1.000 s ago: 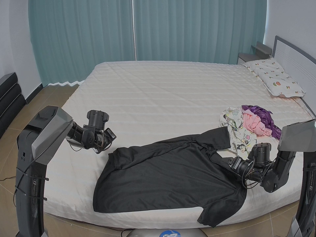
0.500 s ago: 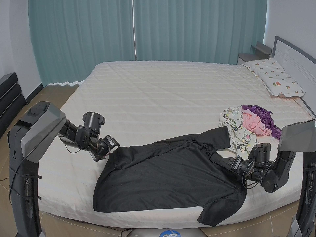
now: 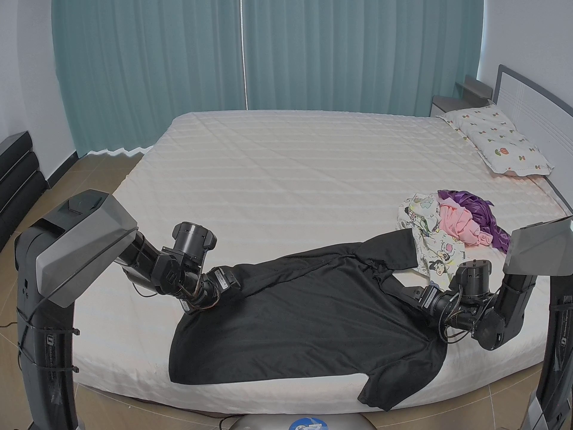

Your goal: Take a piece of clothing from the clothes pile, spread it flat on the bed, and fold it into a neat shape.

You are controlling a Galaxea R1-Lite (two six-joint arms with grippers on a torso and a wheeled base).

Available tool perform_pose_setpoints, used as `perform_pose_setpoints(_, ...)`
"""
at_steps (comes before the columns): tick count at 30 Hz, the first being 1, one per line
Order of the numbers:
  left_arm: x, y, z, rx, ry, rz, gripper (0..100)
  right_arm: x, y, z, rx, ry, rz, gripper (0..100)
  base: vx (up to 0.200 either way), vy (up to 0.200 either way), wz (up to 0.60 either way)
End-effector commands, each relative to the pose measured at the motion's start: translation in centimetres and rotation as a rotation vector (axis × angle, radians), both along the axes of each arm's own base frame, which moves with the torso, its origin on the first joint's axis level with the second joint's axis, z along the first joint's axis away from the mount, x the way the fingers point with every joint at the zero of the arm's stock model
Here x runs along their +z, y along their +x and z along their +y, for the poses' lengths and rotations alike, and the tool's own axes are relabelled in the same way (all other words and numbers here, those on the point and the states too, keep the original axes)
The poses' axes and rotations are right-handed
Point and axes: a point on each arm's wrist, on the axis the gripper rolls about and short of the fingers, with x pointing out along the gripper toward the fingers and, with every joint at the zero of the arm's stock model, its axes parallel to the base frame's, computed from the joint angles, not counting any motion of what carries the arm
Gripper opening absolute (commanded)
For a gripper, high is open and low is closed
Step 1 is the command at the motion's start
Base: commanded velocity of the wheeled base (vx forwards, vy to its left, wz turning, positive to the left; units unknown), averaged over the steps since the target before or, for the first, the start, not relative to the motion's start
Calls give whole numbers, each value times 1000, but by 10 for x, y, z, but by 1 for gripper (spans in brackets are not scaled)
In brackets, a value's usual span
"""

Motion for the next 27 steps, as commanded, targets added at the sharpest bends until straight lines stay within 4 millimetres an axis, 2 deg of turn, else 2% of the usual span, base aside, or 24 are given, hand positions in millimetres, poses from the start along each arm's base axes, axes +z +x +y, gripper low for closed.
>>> perform_pose_setpoints(1, -7, 5, -2, 7, 11, 1, 100, 0, 1, 0, 1, 1, -2, 100, 0, 0, 0)
perform_pose_setpoints(4, -13, 9, -1, 29, 40, -5, 100, 0, 1, 0, 1, 1, -2, 100, 0, 0, 0)
perform_pose_setpoints(5, -14, 10, -1, 32, 41, -5, 0, 0, 1, 0, 1, 1, -3, 100, 0, 0, 0)
perform_pose_setpoints(13, -19, 19, 5, 52, 64, -11, 0, 0, 1, 0, 1, 1, -3, 100, 0, 0, 0)
perform_pose_setpoints(16, -10, 28, 9, 63, 62, -48, 0, -1, 2, 1, 1, 1, -2, 100, 0, 0, 0)
perform_pose_setpoints(21, 18, 45, 21, 110, 35, -146, 0, -1, 2, 0, 0, 1, -5, 100, 0, 0, 0)
perform_pose_setpoints(27, 28, 57, 36, 169, 33, -189, 0, -1, 2, 0, -1, 2, -16, 100, 0, 0, 0)
